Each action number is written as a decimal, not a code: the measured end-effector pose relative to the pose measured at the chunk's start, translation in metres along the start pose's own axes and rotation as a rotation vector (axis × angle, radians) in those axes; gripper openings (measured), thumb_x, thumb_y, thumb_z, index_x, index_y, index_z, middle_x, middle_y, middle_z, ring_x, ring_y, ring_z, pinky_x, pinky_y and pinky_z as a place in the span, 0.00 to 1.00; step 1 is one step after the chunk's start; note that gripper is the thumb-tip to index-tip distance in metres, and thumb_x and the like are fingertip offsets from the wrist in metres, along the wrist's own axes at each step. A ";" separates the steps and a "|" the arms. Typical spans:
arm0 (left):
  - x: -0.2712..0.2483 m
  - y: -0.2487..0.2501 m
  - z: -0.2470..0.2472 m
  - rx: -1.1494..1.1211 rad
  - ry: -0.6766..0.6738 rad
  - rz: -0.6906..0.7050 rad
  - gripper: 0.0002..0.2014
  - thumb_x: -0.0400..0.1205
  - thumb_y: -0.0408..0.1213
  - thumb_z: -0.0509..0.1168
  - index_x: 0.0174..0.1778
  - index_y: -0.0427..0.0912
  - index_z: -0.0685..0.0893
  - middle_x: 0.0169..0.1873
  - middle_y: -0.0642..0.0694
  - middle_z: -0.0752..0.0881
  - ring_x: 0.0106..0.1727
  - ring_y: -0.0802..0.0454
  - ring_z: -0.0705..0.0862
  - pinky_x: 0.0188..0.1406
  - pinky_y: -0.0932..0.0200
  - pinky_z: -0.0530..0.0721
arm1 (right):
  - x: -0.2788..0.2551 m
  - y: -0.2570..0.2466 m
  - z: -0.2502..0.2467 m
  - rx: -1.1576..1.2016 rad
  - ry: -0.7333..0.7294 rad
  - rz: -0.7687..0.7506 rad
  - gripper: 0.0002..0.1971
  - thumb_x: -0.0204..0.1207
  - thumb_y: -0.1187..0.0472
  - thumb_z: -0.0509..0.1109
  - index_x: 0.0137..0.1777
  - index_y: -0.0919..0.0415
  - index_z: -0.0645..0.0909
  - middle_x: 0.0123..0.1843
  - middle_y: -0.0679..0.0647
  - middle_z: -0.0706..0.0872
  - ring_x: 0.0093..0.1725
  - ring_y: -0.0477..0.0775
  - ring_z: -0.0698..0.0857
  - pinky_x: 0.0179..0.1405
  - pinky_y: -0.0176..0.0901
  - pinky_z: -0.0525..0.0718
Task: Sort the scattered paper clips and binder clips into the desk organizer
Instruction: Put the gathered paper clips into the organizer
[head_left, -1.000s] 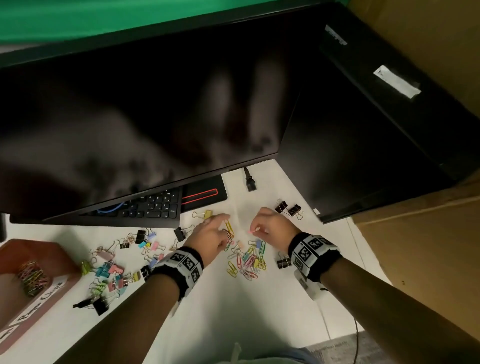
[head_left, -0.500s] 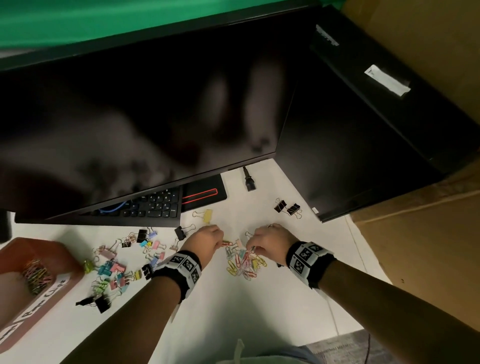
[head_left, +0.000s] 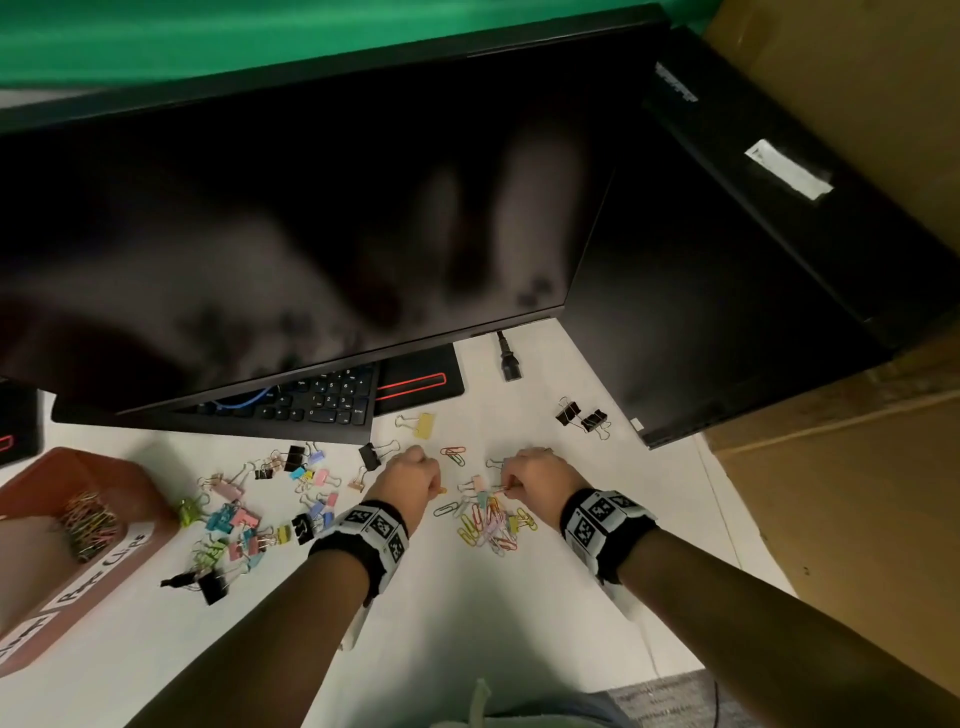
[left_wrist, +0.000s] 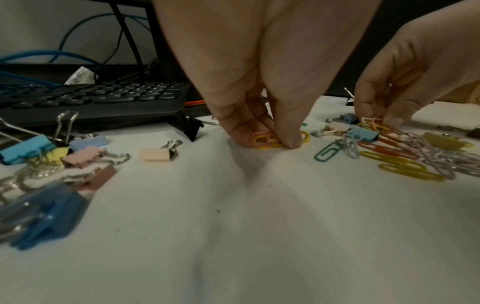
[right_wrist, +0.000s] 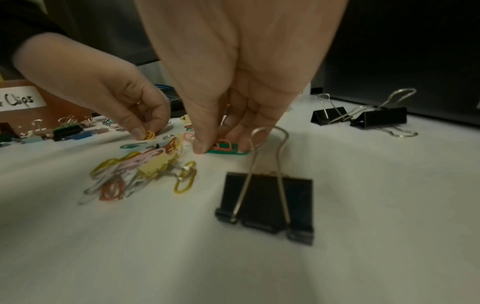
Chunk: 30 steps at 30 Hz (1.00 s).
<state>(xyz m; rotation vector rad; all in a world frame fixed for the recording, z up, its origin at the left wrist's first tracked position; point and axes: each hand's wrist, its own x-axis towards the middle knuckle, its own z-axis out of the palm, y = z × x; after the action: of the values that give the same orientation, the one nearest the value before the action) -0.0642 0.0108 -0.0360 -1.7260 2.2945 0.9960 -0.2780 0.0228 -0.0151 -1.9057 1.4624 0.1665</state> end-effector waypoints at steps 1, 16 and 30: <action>-0.002 0.000 0.000 0.001 0.005 0.007 0.04 0.78 0.27 0.61 0.41 0.40 0.79 0.42 0.50 0.73 0.45 0.54 0.74 0.45 0.64 0.73 | 0.000 0.000 0.000 0.017 -0.001 0.018 0.08 0.78 0.60 0.67 0.54 0.62 0.82 0.55 0.59 0.83 0.56 0.58 0.80 0.56 0.46 0.79; 0.034 0.022 -0.018 0.013 -0.011 0.072 0.17 0.82 0.30 0.59 0.68 0.41 0.75 0.60 0.40 0.79 0.60 0.43 0.80 0.64 0.51 0.78 | -0.006 0.002 -0.009 0.118 0.037 0.069 0.07 0.78 0.60 0.67 0.48 0.63 0.83 0.44 0.54 0.80 0.46 0.52 0.77 0.46 0.36 0.69; 0.038 0.013 -0.008 0.226 -0.030 0.040 0.09 0.84 0.35 0.58 0.58 0.37 0.76 0.59 0.40 0.78 0.62 0.43 0.76 0.62 0.51 0.77 | -0.010 0.007 -0.026 0.234 0.183 -0.034 0.08 0.76 0.59 0.70 0.49 0.63 0.82 0.44 0.52 0.79 0.42 0.47 0.75 0.47 0.36 0.76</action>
<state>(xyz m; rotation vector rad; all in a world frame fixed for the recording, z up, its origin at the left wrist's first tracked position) -0.0864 -0.0225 -0.0413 -1.5711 2.3282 0.7302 -0.2961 0.0147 0.0058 -1.7903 1.4951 -0.1924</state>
